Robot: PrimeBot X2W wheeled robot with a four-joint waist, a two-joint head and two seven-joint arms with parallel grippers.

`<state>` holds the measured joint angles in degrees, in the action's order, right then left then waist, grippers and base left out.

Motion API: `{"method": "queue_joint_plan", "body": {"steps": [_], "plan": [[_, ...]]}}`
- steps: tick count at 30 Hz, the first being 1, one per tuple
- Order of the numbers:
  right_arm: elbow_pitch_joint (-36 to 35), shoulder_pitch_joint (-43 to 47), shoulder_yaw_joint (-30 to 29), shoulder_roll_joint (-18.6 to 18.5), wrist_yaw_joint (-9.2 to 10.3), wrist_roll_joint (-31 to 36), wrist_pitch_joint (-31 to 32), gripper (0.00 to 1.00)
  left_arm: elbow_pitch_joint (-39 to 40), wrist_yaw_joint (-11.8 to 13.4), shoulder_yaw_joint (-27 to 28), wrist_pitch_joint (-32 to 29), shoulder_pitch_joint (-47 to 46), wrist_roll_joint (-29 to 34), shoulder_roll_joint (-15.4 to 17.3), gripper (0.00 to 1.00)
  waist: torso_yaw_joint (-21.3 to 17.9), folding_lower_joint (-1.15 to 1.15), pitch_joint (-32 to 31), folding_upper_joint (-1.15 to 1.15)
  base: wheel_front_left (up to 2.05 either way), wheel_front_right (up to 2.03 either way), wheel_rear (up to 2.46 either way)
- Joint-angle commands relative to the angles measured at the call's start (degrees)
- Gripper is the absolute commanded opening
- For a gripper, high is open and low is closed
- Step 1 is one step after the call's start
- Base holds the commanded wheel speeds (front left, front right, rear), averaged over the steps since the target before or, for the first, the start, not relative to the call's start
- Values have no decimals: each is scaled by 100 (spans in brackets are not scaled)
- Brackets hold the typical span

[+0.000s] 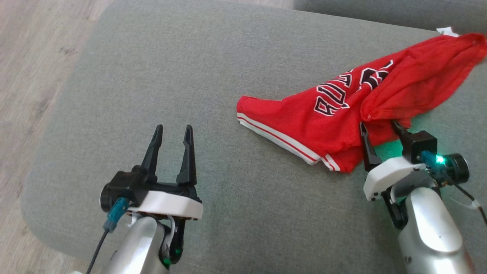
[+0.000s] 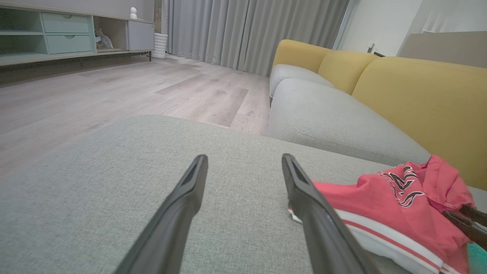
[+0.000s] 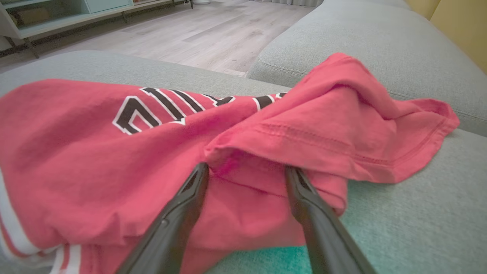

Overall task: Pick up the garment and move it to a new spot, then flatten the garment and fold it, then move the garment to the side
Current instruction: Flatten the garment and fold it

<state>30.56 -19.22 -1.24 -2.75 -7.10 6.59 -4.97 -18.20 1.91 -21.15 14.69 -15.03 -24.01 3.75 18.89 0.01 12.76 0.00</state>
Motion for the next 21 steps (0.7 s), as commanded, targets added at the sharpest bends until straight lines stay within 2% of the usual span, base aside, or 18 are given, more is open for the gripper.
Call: {"method": "queue_joint_plan", "body": {"steps": [1, 3, 4, 5, 6, 15, 17, 21], "plan": [[-80, -261, 82, -13, -39, -4, -88, 100, 148, -54, 238, 30, -198, 66, 2, 100, 24, -1, 18, 0, 0, 0, 0], [14, -344, 21, -13, -39, -60, -186, 100, 141, -80, 266, 30, -188, 92, -20, 100, 34, -1, 30, 0, 0, 0, 0], [59, -379, 0, -13, -39, -113, -236, 83, 138, -90, 279, 30, -182, 104, -29, 100, 33, -1, 35, 0, 0, 0, 0], [97, -413, -5, -13, -39, -163, -289, 44, 137, -97, 294, 30, -177, 116, -37, 100, 29, -1, 42, 0, 0, 0, 0], [125, -446, -6, -13, -39, -204, -358, 0, 135, -104, 309, 30, -174, 126, -44, 100, 23, -1, 47, 0, 0, 0, 0], [-192, -334, -198, -13, -39, -854, -874, 0, 96, -150, 481, 30, -106, 205, -70, 100, -296, -1, -122, 0, 0, 0, 0], [-625, -38, -235, -13, -39, -1227, -939, 0, 92, -171, 575, 30, -50, 247, -73, 100, -554, -1, -247, 0, 0, 0, 0], [-1149, 355, -336, -13, -39, -1416, -960, 0, 87, -198, 642, 30, -3, 300, -74, 100, -837, -1, -338, 0, 0, 0, 0]]}}
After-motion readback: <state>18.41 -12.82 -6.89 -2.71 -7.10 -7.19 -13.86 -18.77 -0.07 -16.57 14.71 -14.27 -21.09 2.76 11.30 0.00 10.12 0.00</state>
